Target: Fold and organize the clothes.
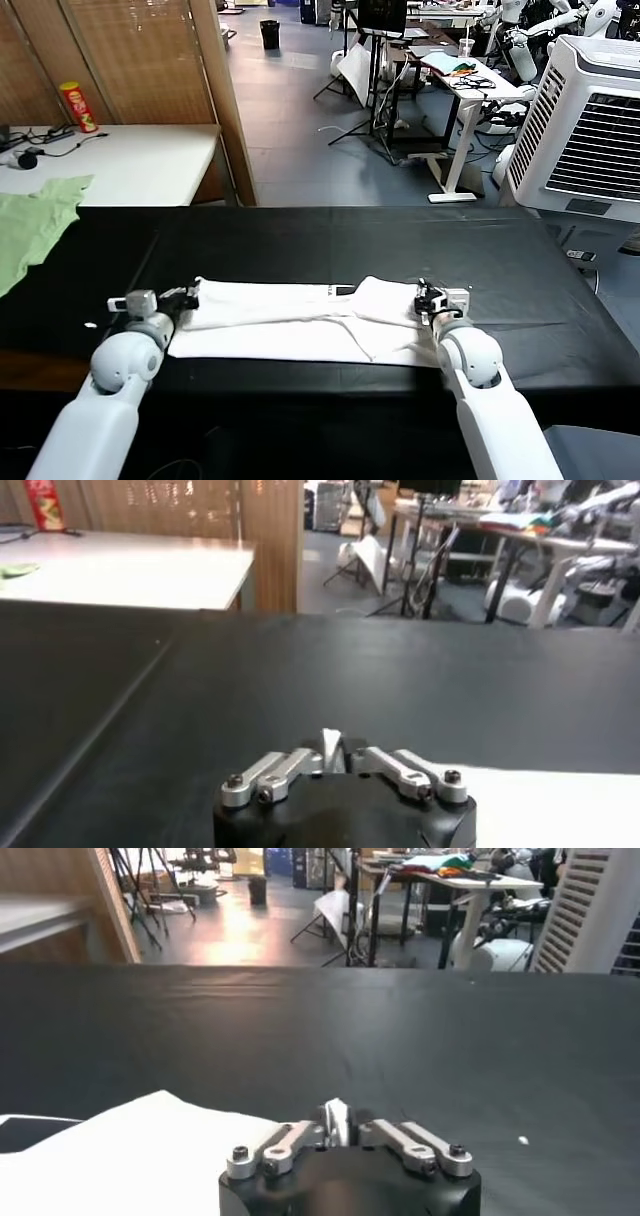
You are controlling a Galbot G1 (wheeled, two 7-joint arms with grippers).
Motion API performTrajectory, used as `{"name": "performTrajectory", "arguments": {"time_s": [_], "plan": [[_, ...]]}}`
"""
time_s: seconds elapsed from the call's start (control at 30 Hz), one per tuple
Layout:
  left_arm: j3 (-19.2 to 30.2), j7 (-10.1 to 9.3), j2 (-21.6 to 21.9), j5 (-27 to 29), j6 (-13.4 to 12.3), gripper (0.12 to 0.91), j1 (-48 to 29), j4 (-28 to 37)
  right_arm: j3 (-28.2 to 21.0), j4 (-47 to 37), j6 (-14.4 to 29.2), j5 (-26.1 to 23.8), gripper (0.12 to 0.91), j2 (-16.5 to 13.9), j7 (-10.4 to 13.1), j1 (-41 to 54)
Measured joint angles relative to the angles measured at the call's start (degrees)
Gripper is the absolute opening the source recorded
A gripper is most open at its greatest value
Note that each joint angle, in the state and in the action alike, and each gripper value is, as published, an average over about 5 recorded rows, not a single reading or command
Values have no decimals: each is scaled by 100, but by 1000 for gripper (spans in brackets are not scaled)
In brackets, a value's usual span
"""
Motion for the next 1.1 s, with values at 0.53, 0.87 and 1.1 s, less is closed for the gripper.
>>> {"name": "performTrajectory", "arguments": {"time_s": [0.53,0.87,1.1], "plan": [[-671,-53,4,-396,-42,798,1166,-961,636,1377,-114,548,798,-370,-13,-993],[-776,54,-291,-372,-130,798,1698,-1028,750,1875,-102,584,798,-386,-13,-1288],[-759,110,-335,-342,-206,753,1711,-835,759,1994,-89,566,798,-369,-13,-1391]]}}
